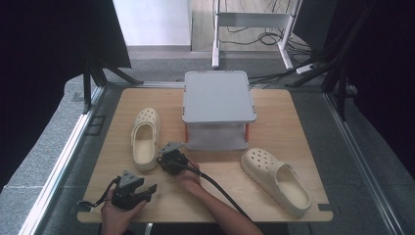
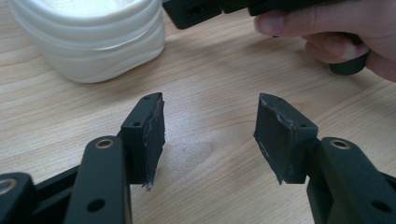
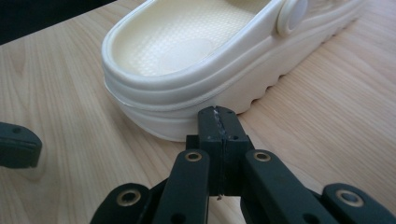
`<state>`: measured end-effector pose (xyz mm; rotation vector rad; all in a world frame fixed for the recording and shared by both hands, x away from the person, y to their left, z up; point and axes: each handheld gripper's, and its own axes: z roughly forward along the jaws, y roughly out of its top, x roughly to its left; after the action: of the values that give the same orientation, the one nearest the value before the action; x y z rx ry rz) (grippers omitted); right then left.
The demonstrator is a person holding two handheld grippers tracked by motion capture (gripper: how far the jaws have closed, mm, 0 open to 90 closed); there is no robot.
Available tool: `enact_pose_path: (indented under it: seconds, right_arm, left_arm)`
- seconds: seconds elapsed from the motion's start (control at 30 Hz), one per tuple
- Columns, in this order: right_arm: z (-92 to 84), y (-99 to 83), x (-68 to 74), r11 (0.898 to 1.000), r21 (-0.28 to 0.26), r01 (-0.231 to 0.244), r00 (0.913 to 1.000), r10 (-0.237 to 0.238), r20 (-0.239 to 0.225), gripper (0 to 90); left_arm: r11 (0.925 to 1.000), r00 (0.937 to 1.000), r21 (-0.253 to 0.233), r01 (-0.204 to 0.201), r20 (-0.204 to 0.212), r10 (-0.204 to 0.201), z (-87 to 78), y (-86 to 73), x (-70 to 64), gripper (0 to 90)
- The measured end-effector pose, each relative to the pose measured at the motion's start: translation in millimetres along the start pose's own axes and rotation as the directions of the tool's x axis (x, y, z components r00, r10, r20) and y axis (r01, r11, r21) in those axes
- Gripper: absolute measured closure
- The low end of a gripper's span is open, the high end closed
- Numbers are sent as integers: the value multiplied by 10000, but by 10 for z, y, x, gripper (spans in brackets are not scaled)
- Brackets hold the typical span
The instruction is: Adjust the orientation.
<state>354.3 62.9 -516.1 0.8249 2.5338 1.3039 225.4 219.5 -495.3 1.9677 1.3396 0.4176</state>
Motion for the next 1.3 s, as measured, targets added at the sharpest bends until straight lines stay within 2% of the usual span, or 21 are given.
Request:
enact_pose_path:
  seconds: [0.27,0.5,0.6,0.93,1.17,1.3]
  right_arm:
    - [99,53,62,9999,56,93,9999,-92,-139,900]
    - [124,23,35,9997,226,-60,9997,65,-216,900]
    - [83,29,23,9999,132,-61,9999,62,-111,900]
    - [-97,151,-145,9976,-469,-513,9984,524,233,873]
    - [-111,249,-197,9945,-665,-812,9954,843,448,796]
    - [-72,325,-164,9939,-786,-767,9944,820,669,752]
  left_arm:
    - [9999,10000,109,-65,-32,65,16,-5,-5,432]
    - [9999,10000,122,-84,-16,85,12,-6,-2,431]
    - [9999,10000,113,-76,-5,76,11,-5,0,431]
    - [9998,9999,136,-129,53,128,25,-5,-3,430]
    - [9998,9999,147,-131,69,130,22,-4,-3,428]
    - [9997,9998,157,-161,84,160,26,-5,-1,427]
